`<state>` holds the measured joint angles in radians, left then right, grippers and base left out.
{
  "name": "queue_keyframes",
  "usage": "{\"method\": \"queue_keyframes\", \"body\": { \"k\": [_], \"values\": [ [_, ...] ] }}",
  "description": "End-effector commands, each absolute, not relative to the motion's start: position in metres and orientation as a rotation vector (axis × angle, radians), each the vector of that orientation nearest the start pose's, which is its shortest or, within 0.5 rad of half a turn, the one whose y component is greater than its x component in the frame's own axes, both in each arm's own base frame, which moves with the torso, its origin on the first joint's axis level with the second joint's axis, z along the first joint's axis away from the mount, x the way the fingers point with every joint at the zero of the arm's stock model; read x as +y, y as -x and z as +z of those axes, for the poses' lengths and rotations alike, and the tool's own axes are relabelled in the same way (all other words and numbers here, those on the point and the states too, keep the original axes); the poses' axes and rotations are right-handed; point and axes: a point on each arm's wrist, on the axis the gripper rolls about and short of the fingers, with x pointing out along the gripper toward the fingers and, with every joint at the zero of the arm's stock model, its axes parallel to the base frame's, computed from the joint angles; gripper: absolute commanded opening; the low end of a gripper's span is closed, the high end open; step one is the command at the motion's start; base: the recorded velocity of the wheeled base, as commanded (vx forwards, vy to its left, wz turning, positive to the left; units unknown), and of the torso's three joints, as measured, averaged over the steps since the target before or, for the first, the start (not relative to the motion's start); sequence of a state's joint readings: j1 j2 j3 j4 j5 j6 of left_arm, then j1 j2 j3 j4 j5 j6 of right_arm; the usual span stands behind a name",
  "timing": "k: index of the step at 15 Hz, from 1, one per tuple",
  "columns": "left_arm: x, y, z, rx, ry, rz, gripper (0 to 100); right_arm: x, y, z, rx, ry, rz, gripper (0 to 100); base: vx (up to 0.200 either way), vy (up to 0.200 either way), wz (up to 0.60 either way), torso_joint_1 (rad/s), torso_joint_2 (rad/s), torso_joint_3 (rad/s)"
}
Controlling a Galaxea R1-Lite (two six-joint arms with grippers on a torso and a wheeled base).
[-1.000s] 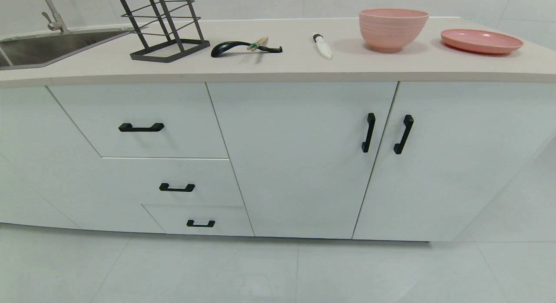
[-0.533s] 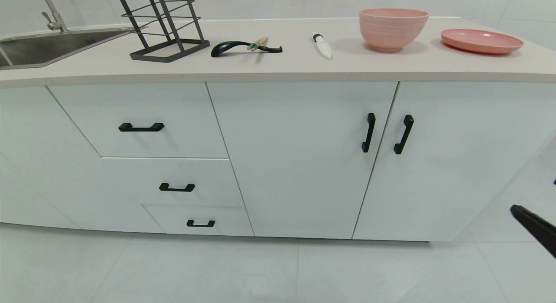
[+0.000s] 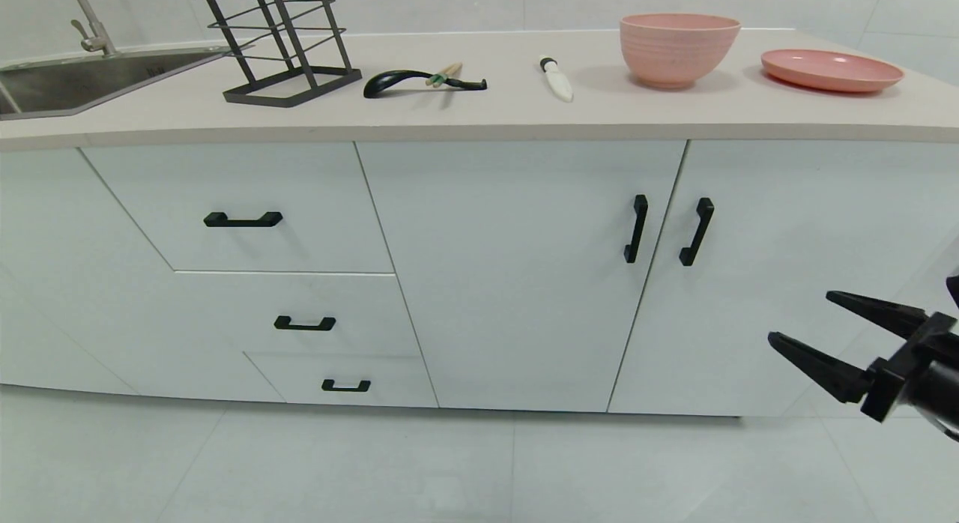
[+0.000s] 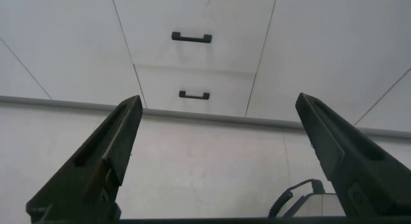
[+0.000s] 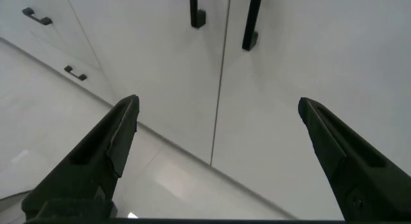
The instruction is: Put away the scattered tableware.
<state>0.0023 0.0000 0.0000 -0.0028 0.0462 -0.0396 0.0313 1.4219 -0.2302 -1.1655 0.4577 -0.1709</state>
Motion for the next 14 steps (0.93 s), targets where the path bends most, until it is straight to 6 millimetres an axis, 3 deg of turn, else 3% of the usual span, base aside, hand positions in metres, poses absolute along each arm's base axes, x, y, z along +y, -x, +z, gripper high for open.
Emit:
{"method": "queue_keyframes", "body": {
  "k": [1, 2, 4, 6, 12, 13, 14],
  "values": [
    [0.0, 0.023, 0.076, -0.005, 0.026, 0.012, 100, 0.023, -0.234, 0.155, -0.007, 0.172, 0.539, 100, 0.0, 0.0, 0.0, 0.0, 0.0, 0.0],
    [-0.001, 0.023, 0.078, -0.018, 0.01, -0.029, 100, 0.024, -0.239, 0.158, -0.02, 0.174, 0.544, 100, 0.0, 0.0, 0.0, 0.0, 0.0, 0.0],
    [-0.004, 0.037, 0.128, -0.299, 0.03, -0.159, 100, 0.025, -0.241, 0.157, -0.028, 0.187, 0.558, 100, 0.0, 0.0, 0.0, 0.0, 0.0, 0.0],
    [-0.006, 0.035, 0.148, -0.274, 0.011, -0.248, 100, 0.028, -0.252, 0.154, -0.026, 0.186, 0.57, 100, 0.0, 0.0, 0.0, 0.0, 0.0, 0.0],
    [-0.011, -0.013, 0.205, -0.098, -0.03, -0.516, 100, 0.034, -0.256, 0.159, -0.059, 0.192, 0.593, 100, 0.0, 0.0, 0.0, 0.0, 0.0, 0.0],
    [-0.011, -0.014, 0.206, -0.095, -0.035, -0.518, 100, 0.034, -0.256, 0.159, -0.059, 0.192, 0.593, 100, 0.0, 0.0, 0.0, 0.0, 0.0, 0.0],
    [-0.011, -0.036, 0.211, -0.073, -0.055, -0.534, 100, 0.034, -0.251, 0.161, -0.067, 0.194, 0.594, 100, 0.0, 0.0, 0.0, 0.0, 0.0, 0.0]
  ]
}}
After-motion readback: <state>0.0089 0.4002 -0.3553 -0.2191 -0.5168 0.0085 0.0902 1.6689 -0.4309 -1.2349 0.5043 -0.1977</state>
